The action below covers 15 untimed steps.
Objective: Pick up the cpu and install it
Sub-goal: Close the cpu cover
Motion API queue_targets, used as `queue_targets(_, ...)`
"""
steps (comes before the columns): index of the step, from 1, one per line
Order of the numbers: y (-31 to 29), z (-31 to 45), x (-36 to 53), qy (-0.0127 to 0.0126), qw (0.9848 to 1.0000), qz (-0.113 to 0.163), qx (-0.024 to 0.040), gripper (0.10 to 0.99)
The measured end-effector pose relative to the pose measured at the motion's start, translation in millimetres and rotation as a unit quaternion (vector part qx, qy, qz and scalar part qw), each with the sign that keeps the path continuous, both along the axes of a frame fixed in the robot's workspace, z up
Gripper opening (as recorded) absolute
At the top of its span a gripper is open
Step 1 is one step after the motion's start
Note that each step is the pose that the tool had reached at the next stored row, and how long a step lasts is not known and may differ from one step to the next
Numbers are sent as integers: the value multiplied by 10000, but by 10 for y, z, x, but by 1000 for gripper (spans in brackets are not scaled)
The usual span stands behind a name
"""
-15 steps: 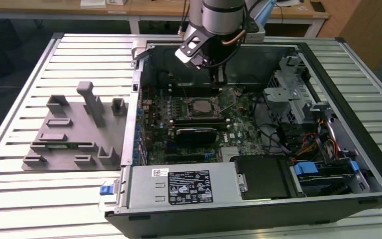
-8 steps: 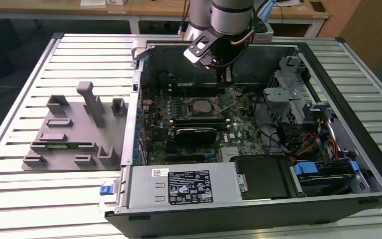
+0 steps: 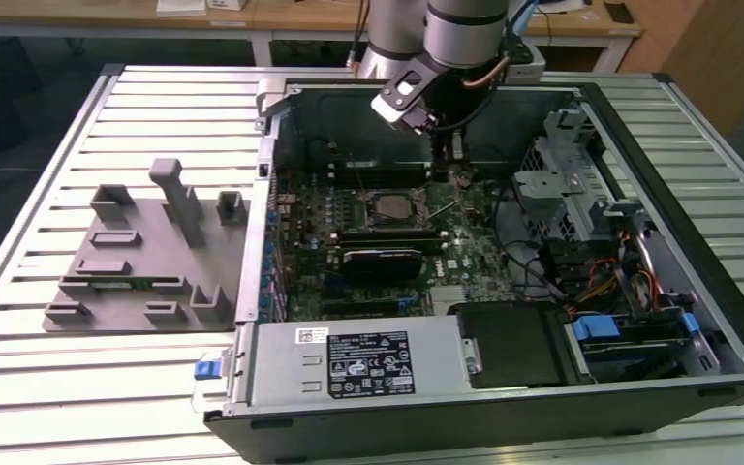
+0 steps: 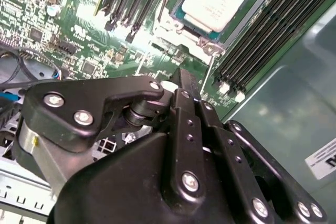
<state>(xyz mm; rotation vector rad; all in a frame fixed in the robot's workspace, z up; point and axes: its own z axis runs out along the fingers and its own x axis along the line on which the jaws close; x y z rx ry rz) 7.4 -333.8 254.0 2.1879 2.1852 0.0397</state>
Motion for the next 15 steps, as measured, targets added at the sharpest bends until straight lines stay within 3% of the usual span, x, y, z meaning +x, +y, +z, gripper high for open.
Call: queue_targets(15, 0, 0, 213, 0, 10000, 0, 1, 106)
